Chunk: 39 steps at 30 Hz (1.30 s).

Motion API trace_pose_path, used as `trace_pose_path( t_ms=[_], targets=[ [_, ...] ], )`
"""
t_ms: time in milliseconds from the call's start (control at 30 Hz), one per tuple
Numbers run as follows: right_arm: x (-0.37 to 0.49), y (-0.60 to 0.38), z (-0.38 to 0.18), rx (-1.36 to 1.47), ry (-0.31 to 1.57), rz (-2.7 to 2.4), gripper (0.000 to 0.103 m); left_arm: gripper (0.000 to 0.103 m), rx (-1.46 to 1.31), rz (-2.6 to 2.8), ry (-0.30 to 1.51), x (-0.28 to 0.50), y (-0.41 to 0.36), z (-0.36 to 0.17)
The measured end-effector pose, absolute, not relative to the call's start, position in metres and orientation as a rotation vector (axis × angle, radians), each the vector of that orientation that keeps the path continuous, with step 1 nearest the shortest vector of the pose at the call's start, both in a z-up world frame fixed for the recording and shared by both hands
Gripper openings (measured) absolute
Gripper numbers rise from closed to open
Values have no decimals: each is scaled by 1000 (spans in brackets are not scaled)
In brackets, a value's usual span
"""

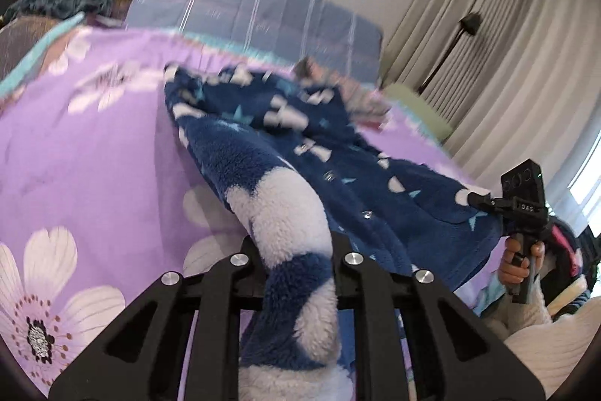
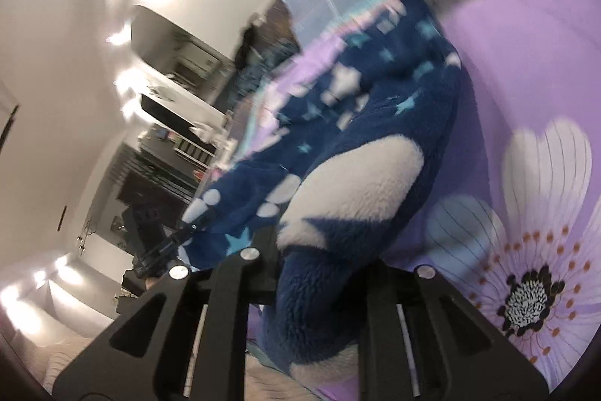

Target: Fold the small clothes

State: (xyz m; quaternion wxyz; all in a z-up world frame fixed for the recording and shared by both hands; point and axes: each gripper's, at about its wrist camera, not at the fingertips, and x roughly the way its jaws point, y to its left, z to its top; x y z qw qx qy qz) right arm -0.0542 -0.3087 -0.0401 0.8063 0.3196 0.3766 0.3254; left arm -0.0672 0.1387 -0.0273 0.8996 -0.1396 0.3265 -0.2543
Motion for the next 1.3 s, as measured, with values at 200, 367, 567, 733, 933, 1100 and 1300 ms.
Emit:
trace_pose_path(
  t_ms=[200, 367, 567, 733, 933, 1100, 1300],
  targets=[
    [-113, -334, 33, 676, 562, 772, 13, 17, -289, -603, 446, -131, 148, 42],
    [-155, -350, 71, 569, 419, 715, 15, 24, -260, -578, 383, -149, 152, 61],
    [-98, -357, 10, 710, 625, 616, 15, 24, -330, -506, 600, -97, 151, 4],
    [-47, -353, -8, 737, 693, 592, 15, 25, -351, -488, 642, -61, 158, -4],
    [24, -336, 8, 680, 672, 592, 15, 25, -300, -481, 626, 11, 157, 12],
    [99, -331, -20, 653, 718, 463, 16, 28, -344, -419, 707, 92, 157, -25],
    [143, -326, -93, 664, 868, 340, 19, 35, -330, -316, 854, 138, 147, -103]
  ],
)
